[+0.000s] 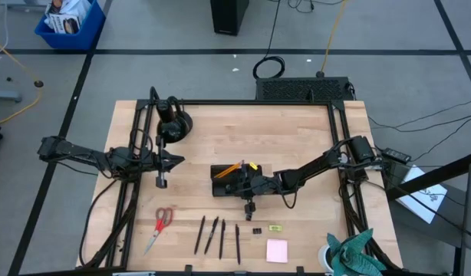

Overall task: Pick and place office supplies into organizer
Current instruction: Put the black binder clip into the black desk organizer

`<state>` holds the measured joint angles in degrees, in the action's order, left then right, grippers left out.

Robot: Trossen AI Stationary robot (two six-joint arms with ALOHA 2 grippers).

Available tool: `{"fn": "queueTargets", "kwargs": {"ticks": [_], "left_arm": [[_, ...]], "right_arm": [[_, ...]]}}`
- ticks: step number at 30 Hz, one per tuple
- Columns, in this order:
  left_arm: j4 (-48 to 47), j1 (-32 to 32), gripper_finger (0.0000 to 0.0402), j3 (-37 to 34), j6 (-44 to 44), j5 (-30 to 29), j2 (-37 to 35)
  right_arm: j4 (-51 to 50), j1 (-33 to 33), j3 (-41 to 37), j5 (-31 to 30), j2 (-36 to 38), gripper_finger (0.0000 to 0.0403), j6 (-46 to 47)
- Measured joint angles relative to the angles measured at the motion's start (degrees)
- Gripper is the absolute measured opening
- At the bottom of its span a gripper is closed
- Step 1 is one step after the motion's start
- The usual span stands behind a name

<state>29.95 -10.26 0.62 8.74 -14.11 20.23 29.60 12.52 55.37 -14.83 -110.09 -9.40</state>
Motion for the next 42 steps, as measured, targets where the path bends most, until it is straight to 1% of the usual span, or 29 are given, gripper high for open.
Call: {"fn": "queueTargets", "kwargs": {"ticks": [5,7,9,12,14,16,18,20,25,29,32,36,42], "left_arm": [[-0.33,0.02,0.0021,0.0,0.01,0.0,0.0],[-0.38,0.0,0.0021,0.0,0.0,0.0,0.0],[-0.68,0.02,0.0021,0.0,0.01,0.0,0.0],[-0.89,0.02,0.0021,0.0,0.0,0.0,0.0],[-1.27,0.0,0.0021,0.0,-0.01,0.0,0.0],[-1.29,0.02,0.0021,0.0,-0.01,0.0,0.0],[-1.34,0.01,0.0021,0.0,-0.01,0.0,0.0],[-1.4,0.02,0.0021,0.0,-0.01,0.0,0.0],[-1.49,0.02,0.0021,0.0,-0.01,0.0,0.0],[-1.76,0.02,0.0021,0.0,-0.01,0.0,0.0],[-2.15,0.0,0.0021,0.0,0.0,0.0,0.0],[-3.11,0.02,0.0021,0.0,-0.01,0.0,0.0],[-3.23,0.0,0.0021,0.0,-0.01,0.0,0.0]], "right_arm": [[-2.76,2.21,-0.04,0.1,5.08,0.0062,-0.25],[-6.65,3.59,-0.03,1.41,8.12,0.0065,-0.61],[-11.36,4.67,-0.02,6.85,10.9,0.0066,-0.93],[-18.28,5.88,-0.02,20.09,14.2,0.0064,1.29],[-20.85,6.94,-0.03,27.53,15.16,0.0065,4.07],[-22.15,8.57,-0.04,31.6,15.23,0.0067,5.97],[-23.52,10.71,-0.04,32.75,14.95,0.0071,6.67],[-23.73,12.61,-0.04,31.7,14.25,0.0075,6.8],[-23.82,16.38,-0.04,19.51,12.44,0.0088,6.99],[-23.28,17.92,-0.03,13.0,9.9,0.0104,6.56],[-23.11,18.14,-0.04,11.83,7.46,0.0116,7.38],[-19.48,18.15,-0.04,11.95,6.35,0.013,9.42],[-18.85,18.3,-0.04,11.93,6.11,0.0133,10.26]]}}
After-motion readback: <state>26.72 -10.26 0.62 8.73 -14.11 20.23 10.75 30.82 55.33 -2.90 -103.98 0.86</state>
